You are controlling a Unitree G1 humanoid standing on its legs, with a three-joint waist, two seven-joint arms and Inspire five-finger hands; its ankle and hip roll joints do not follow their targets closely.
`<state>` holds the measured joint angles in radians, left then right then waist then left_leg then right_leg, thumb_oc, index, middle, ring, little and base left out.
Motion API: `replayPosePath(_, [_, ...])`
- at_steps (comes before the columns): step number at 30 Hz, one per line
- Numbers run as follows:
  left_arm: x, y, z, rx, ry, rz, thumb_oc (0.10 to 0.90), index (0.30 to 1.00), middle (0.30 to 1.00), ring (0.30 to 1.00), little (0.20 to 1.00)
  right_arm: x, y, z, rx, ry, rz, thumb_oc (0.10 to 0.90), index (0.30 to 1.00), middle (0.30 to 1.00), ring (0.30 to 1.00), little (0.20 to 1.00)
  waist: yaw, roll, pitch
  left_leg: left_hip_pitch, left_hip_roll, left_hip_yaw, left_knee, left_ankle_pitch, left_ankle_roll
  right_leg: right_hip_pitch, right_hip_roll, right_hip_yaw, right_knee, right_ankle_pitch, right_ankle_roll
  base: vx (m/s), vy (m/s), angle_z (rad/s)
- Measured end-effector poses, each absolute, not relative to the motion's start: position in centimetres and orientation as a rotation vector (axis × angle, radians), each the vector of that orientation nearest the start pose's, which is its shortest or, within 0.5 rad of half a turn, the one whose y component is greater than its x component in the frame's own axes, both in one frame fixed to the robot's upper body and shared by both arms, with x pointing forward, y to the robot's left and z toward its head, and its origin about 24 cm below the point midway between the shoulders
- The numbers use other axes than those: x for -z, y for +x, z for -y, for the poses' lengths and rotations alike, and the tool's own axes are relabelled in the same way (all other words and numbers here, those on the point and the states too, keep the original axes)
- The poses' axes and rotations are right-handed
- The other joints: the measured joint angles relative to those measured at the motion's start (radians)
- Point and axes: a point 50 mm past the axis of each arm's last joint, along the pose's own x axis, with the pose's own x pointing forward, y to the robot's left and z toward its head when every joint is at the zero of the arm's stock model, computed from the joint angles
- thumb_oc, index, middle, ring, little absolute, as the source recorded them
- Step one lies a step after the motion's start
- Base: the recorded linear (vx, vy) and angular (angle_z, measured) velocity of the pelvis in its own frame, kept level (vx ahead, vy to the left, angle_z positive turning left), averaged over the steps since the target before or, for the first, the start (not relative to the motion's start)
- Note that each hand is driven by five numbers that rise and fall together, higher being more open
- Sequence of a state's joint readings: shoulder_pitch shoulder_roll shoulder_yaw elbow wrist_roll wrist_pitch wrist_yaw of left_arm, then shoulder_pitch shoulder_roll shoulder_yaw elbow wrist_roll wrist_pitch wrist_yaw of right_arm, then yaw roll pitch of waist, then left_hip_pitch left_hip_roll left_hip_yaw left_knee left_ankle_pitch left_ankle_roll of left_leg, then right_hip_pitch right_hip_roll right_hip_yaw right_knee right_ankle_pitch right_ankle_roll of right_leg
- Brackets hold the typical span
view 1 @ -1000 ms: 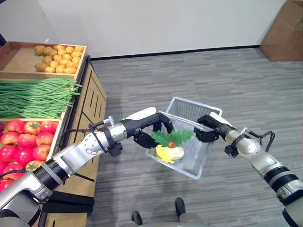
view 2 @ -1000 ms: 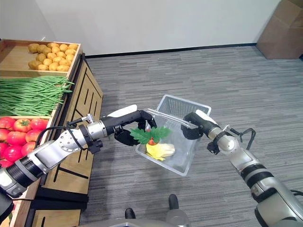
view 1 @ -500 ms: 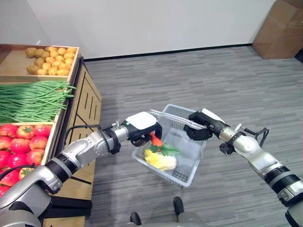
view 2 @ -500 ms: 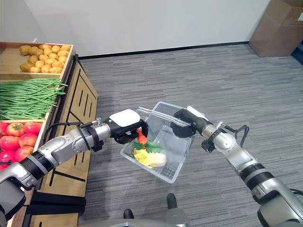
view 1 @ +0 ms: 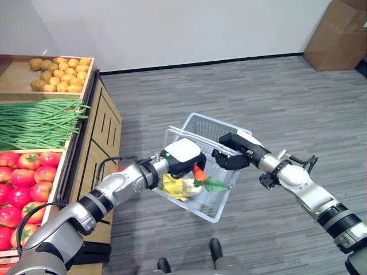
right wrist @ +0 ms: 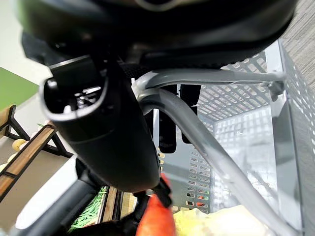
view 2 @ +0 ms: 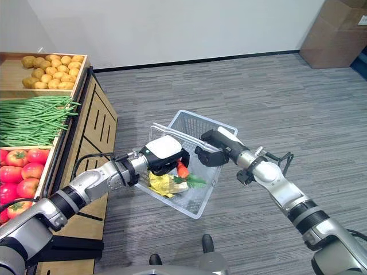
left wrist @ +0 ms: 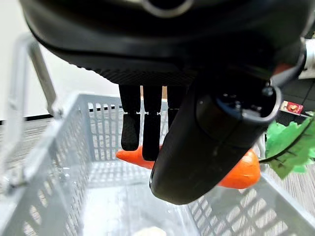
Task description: Get the vegetables into the basket
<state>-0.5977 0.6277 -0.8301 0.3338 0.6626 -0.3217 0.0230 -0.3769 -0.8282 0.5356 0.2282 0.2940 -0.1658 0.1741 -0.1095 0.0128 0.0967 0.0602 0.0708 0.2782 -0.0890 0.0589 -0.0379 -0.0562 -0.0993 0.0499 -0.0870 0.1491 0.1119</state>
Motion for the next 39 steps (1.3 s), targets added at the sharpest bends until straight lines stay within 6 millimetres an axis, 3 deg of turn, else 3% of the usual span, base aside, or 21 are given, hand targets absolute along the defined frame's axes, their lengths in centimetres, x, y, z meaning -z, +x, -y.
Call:
replayPosePath(18, [-4.1,30.1,-10.0,0.841,1.515,0.417,0.400,0.300,0.300,0.300,0.300,-8.4,29.8,20.0,-0.546,-0.603,0.005,0.400,0.300,0.300,0.300,0.300,-0.015,-0.001,0.001,0.001,0.002,0.003,0.000,0.000,0.000,-0.001,0.002,0.002,0.000,0.001,-0.001,0.00,0.000,0.00])
replayPosePath(19, [-4.0,30.1,-10.0,0.841,1.526,0.418,0.900,1.000,1.000,1.000,1.000,-8.4,29.8,20.0,-0.546,-0.602,0.005,0.400,0.300,0.300,0.300,0.300,-0.015,-0.001,0.000,0.001,0.002,0.003,0.000,0.000,0.000,-0.001,0.002,0.002,0.000,0.001,-0.001,0.00,0.000,0.00])
replayPosePath(27, [-3.0,30.5,-10.5,0.813,1.580,0.365,0.900,1.000,1.000,1.000,1.000,-8.2,29.7,20.0,-0.544,-0.600,-0.001,0.400,0.300,0.300,0.300,0.300,-0.012,-0.002,0.000,0.001,0.003,0.002,0.000,0.000,0.000,0.001,0.002,0.000,0.000,0.001,-0.001,0.00,0.000,0.00])
replayPosePath(39, [-3.5,30.5,-10.4,0.791,1.593,0.395,0.900,1.000,1.000,1.000,1.000,-7.2,29.0,20.3,-0.534,-0.587,-0.033,0.400,0.300,0.300,0.300,0.300,0.009,-0.010,0.000,0.001,0.003,-0.008,0.000,0.000,0.000,0.005,0.002,-0.009,0.000,0.001,-0.001,0.00,-0.001,0.00])
